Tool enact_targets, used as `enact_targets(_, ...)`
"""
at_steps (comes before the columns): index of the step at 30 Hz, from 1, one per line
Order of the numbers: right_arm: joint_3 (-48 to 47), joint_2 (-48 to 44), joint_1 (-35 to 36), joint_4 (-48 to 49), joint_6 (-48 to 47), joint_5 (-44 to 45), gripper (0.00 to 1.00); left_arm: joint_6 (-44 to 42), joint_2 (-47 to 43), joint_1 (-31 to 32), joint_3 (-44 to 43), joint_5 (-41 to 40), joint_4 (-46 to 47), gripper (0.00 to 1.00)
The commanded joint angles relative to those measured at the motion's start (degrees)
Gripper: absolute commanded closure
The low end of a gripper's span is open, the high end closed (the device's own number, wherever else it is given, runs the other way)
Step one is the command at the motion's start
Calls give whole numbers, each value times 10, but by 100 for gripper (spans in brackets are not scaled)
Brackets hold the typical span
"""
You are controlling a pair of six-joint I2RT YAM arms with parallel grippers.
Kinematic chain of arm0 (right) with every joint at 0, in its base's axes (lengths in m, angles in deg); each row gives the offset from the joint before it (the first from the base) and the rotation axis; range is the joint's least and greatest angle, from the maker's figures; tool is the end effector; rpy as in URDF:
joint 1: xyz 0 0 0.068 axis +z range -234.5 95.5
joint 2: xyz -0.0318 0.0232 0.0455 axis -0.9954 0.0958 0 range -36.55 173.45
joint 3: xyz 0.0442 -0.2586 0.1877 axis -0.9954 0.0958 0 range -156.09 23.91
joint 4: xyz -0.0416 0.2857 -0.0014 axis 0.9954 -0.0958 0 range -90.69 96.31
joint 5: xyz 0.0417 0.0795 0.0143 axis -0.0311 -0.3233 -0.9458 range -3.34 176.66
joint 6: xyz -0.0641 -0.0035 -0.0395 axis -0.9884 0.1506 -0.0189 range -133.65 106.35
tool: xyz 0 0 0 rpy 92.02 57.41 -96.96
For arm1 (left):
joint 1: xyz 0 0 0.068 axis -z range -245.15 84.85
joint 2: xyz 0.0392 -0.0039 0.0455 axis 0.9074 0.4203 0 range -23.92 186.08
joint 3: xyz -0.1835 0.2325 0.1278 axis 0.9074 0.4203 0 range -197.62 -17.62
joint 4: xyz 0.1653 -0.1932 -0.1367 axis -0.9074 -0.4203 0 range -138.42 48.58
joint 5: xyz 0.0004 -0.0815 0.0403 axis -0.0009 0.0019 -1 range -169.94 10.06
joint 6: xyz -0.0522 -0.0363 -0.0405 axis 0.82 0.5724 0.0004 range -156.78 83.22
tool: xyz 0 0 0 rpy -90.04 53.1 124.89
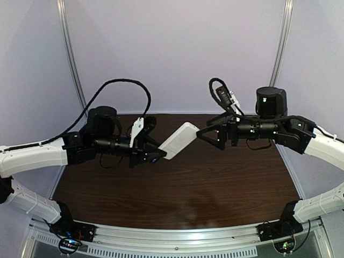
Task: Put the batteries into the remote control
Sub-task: Pass from the left arm to the right
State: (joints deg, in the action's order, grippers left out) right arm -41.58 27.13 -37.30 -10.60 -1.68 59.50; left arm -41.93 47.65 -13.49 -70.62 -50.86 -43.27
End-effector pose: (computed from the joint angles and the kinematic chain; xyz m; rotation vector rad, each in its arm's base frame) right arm 0.1678 0.2239 0.4306 -0.9256 1.7338 1.1366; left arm 0.1746 -0.2706 0.3369 1.2600 1.5776 -1.0184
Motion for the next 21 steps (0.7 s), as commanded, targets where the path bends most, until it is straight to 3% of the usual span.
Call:
enact_targets(1,48,-1,-2,60,21,-48,0,105,-5,-24,-6,105,109,100)
enact_targets(11,71,48,-1,166,80,-155,4,204,60,-26,-14,169,181,100)
enact_targets(21,82,82,-1,222,121,-153,38,268,109,-26,-16,189,232,100)
